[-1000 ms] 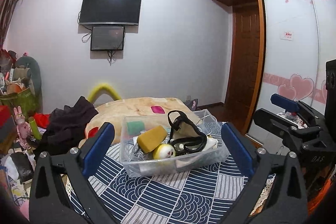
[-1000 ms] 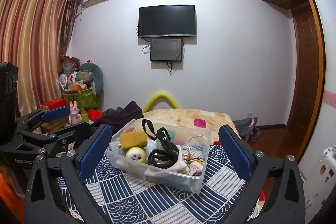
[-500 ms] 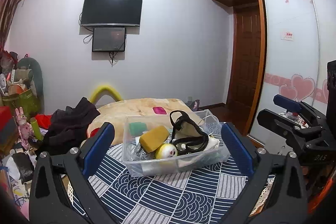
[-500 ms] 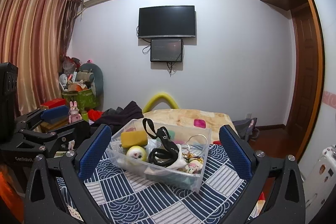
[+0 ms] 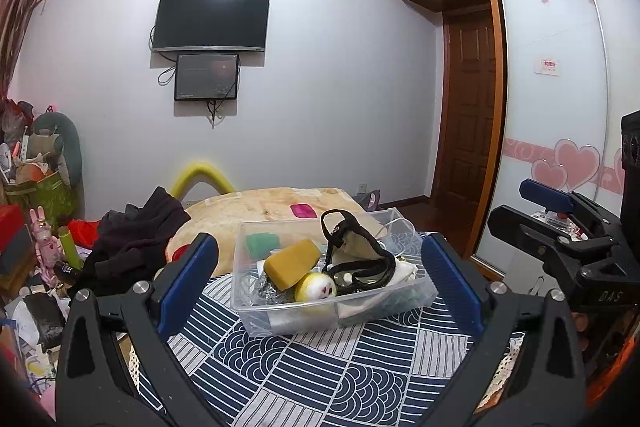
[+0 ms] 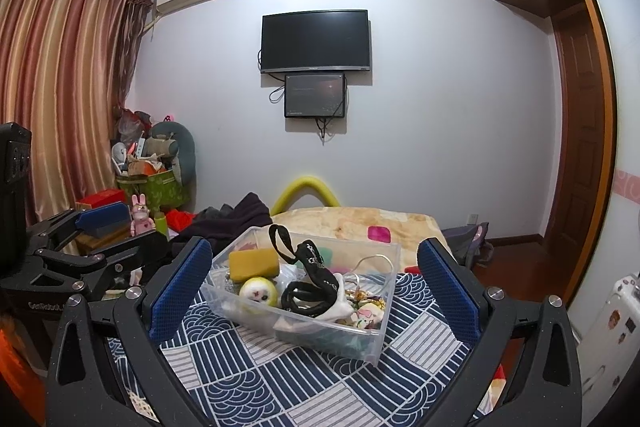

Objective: Organize soft objects

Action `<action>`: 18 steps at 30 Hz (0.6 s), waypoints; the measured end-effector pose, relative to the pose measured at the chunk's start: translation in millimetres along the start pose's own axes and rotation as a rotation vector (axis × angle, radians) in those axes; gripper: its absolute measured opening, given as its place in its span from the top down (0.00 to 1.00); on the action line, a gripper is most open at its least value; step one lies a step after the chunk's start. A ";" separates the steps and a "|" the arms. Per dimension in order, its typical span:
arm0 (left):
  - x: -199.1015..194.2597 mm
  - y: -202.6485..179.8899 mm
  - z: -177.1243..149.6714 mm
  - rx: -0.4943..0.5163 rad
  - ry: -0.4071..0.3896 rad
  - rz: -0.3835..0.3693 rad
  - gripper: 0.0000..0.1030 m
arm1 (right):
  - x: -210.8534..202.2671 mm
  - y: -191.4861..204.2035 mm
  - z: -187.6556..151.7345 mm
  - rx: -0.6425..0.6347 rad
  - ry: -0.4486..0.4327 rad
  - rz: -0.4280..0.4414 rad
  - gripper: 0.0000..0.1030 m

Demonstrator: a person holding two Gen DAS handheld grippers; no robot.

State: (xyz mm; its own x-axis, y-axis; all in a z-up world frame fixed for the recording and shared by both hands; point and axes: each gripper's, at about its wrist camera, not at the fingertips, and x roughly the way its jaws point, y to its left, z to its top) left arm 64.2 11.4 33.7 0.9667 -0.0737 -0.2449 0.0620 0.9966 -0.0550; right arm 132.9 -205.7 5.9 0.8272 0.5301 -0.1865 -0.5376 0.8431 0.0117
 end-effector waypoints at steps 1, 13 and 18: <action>-0.5 -0.7 0.0 0.002 -0.001 -0.001 0.00 | -0.3 -0.5 0.5 0.002 0.000 0.001 0.00; -4.7 -5.4 0.7 0.022 -0.012 -0.010 0.00 | -1.8 -0.8 0.1 0.014 0.003 0.008 0.00; -4.1 -4.1 1.1 0.011 -0.005 -0.028 0.00 | -1.1 0.7 -0.3 0.014 0.005 0.009 0.00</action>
State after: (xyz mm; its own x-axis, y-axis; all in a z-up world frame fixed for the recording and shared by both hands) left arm 60.3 7.6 36.0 0.9657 -0.1016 -0.2389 0.0919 0.9944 -0.0515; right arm 131.6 -205.8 5.8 0.8214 0.5373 -0.1913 -0.5428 0.8394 0.0270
